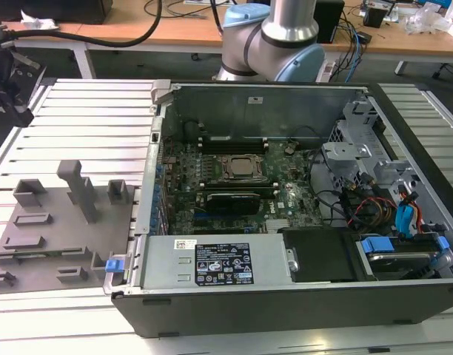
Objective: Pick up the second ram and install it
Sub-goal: 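Reach for the second ram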
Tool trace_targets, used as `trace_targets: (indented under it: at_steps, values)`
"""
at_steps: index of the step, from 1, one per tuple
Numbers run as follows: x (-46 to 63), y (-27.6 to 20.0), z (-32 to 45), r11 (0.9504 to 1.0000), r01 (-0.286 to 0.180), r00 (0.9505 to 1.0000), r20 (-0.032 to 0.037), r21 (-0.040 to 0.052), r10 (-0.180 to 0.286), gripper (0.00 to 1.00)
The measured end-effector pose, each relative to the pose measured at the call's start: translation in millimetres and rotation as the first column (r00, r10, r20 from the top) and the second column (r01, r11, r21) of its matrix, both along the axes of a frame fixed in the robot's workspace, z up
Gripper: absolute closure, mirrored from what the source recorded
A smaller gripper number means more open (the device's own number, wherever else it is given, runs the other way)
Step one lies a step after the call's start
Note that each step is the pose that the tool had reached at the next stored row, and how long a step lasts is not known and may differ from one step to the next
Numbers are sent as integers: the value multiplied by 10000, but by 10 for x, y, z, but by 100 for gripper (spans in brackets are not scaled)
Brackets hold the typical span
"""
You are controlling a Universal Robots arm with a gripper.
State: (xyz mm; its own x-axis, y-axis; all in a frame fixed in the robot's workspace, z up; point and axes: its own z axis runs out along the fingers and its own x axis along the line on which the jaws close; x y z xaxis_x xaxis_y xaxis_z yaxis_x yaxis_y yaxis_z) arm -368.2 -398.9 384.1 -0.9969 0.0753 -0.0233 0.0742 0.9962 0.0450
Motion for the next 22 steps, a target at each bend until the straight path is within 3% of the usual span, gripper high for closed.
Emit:
trace_targets:
  at_steps: [5, 10, 18, 20, 22]
  values:
    - [-135, 0, -6, 10000, 1, 10000, 1, 1, -1, 89]
    - [-139, -6, -6, 10000, 2, 10000, 0, 1, -2, 89]
    - [-137, -127, -7, 10000, 0, 10000, 1, 1, 0, 89]
    - [-137, -177, -6, 10000, 0, 10000, 0, 0, 0, 89]
    - [-137, -194, -6, 10000, 0, 10000, 0, 1, 0, 89]
